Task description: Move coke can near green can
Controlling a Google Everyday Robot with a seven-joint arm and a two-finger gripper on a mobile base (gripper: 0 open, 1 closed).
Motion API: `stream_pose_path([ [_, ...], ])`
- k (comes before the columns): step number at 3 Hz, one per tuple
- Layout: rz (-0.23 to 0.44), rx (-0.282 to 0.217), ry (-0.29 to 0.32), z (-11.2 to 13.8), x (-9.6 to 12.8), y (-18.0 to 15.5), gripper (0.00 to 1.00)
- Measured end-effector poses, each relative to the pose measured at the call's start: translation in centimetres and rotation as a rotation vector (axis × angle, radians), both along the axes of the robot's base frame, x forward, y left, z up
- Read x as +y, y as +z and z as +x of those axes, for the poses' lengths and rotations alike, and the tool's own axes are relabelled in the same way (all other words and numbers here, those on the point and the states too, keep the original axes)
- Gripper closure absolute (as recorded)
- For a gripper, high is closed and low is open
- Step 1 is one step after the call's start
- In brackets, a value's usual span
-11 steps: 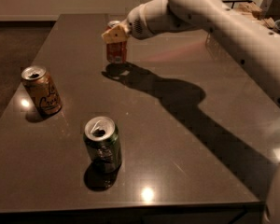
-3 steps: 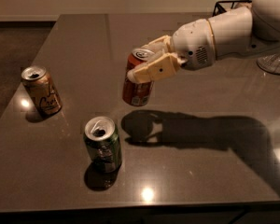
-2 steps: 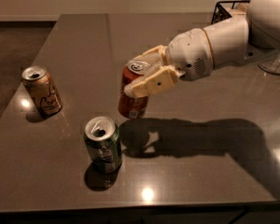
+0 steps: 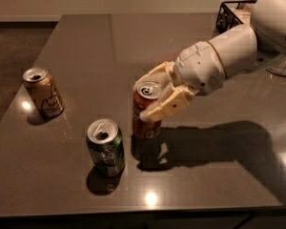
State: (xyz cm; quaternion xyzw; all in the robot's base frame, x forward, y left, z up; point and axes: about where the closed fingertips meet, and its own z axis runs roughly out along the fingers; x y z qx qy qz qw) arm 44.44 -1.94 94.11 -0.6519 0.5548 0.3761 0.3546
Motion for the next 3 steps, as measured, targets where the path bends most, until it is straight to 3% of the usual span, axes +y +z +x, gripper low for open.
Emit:
stream_pose_path([
  [2, -0.058, -0.009, 0.148, -2.2, -0.8, -2.1, 1.00],
  [3, -0.072, -0.001, 0.180, -2.9, -0.7, -3.0, 0.82],
])
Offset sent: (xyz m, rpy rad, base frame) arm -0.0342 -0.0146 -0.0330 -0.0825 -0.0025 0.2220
